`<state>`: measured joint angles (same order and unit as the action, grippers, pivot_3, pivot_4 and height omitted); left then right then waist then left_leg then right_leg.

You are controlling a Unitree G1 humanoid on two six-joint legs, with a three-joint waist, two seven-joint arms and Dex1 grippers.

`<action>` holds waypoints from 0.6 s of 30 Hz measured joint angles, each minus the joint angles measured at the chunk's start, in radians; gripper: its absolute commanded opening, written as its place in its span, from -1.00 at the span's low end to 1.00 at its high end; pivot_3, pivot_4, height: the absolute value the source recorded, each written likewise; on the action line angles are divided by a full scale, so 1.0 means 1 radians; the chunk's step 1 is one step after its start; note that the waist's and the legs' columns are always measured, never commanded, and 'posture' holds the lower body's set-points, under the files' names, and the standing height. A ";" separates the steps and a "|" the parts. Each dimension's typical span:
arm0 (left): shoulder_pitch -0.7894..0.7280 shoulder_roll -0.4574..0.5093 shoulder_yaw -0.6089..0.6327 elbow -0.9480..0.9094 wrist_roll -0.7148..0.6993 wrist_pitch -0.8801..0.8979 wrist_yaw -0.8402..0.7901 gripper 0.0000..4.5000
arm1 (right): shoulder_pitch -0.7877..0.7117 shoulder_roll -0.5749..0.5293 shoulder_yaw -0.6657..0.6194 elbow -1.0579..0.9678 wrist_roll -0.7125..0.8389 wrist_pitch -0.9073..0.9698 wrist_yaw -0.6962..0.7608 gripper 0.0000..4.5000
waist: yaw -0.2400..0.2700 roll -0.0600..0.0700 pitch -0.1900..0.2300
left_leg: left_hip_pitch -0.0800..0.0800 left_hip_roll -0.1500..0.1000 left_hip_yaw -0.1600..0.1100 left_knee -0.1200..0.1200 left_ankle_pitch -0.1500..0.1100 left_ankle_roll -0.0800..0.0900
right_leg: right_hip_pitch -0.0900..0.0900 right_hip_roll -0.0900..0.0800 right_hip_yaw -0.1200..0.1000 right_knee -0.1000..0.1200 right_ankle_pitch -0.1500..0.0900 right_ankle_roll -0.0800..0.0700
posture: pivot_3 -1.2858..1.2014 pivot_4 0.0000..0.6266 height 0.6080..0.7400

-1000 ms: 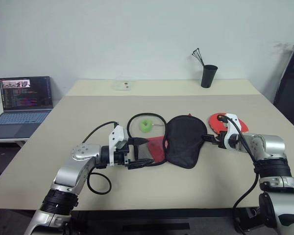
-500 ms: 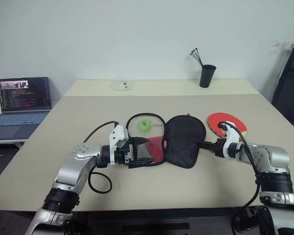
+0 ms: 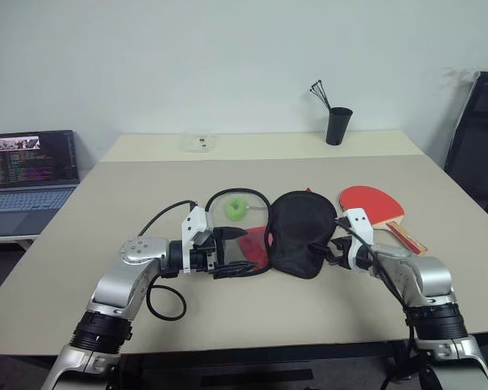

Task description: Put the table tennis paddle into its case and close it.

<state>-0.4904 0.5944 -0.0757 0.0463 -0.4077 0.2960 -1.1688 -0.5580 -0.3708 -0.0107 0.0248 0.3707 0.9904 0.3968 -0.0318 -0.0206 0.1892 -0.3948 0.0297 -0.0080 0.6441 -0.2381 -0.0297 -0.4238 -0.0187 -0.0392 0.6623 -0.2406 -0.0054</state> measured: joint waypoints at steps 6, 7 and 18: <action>0.000 0.000 0.000 0.000 0.000 0.000 0.001 0.95 | 0.002 0.002 0.034 0.000 -0.012 -0.024 0.018 -0.16 | 0.002 0.000 0.000 | -0.001 0.000 0.000 0.000 0.000 0.000 | 0.000 0.000 0.000 -0.001 0.000 0.000 | 0.03 -0.52 1.00; 0.000 0.000 0.000 0.000 0.000 0.000 0.001 0.95 | 0.001 0.000 0.034 0.001 -0.016 -0.026 0.019 -0.30 | 0.003 0.000 0.000 | -0.001 0.000 0.000 0.000 0.000 0.000 | 0.000 0.000 0.000 -0.001 0.000 0.000 | 0.03 -0.52 1.00; 0.000 0.000 0.000 0.000 0.001 0.000 0.000 0.95 | -0.111 -0.059 0.057 0.159 -0.053 -0.073 0.128 -0.97 | 0.002 0.000 0.000 | 0.000 0.000 0.000 0.000 0.000 0.000 | 0.000 0.000 0.000 0.000 0.000 0.000 | 0.03 -0.52 1.00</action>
<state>-0.4903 0.5946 -0.0754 0.0464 -0.4069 0.2955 -1.1685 -0.6693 -0.4294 0.0458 0.1840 0.3181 0.9177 0.5246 -0.0296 -0.0206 0.1892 -0.3952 0.0294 -0.0076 0.6442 -0.2381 -0.0297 -0.4239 -0.0189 -0.0391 0.6619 -0.2406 -0.0054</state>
